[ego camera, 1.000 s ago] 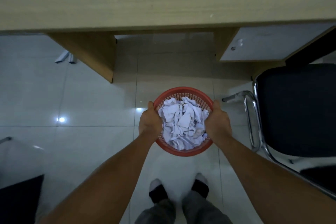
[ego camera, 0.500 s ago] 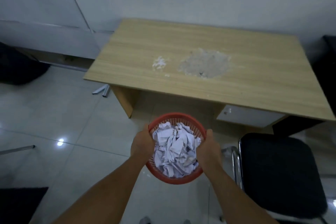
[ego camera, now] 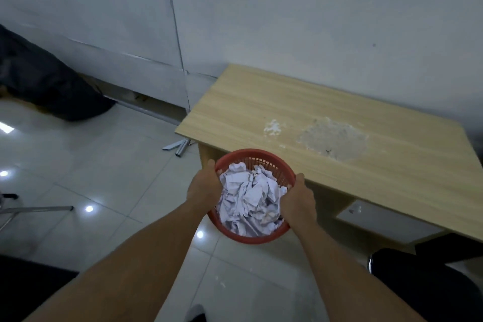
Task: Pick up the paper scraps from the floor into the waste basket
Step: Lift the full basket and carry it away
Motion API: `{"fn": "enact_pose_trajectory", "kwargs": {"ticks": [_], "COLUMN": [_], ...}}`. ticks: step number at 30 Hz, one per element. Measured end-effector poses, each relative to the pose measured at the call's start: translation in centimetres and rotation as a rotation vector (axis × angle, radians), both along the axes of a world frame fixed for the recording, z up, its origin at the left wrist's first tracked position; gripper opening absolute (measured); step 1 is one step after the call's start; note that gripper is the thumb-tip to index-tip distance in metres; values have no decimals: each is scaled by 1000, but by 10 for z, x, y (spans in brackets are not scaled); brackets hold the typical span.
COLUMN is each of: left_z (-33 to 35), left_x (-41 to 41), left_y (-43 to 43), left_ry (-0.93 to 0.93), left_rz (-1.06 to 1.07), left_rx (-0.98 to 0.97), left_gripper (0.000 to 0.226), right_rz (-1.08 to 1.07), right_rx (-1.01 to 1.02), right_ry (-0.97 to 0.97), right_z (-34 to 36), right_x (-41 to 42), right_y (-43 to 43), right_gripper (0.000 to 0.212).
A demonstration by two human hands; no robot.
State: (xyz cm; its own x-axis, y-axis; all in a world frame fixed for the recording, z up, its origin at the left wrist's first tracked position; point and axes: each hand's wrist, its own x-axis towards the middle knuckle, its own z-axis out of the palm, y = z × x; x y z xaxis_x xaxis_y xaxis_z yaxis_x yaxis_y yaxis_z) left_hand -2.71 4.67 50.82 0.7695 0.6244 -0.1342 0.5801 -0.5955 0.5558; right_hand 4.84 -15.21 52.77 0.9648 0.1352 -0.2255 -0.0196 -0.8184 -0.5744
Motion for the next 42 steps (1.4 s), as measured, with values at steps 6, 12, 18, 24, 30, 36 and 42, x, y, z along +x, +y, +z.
{"fn": "enact_pose_trajectory", "kwargs": {"ticks": [6,12,18,24,30,36,42], "left_z": [31,59,74,82,81,70,53], "left_x": [20,26,27,49,97,153,216], "left_y": [101,195,265,331,401,464,529], "left_ry": [-35,-54,-28,-8,-3,39,43], "left_rz": [45,69,117,144,145,114,59], "left_rx": [59,129,162,202,197,166,133], "left_gripper": [29,30,24,20,21,28,27], "right_rz": [67,80,130,178,203,184,119], "right_rx": [2,18,37,56,81,60,39], "right_ry": [-82,-93,-78,-110,-142,-114,-99], "right_z": [26,48,61,67,63,52,39], "right_x": [25,35,43,70,121,174,227], "right_y": [103,199,270,339,409,471,533], "right_gripper": [34,38,37,38,37,34,36]}}
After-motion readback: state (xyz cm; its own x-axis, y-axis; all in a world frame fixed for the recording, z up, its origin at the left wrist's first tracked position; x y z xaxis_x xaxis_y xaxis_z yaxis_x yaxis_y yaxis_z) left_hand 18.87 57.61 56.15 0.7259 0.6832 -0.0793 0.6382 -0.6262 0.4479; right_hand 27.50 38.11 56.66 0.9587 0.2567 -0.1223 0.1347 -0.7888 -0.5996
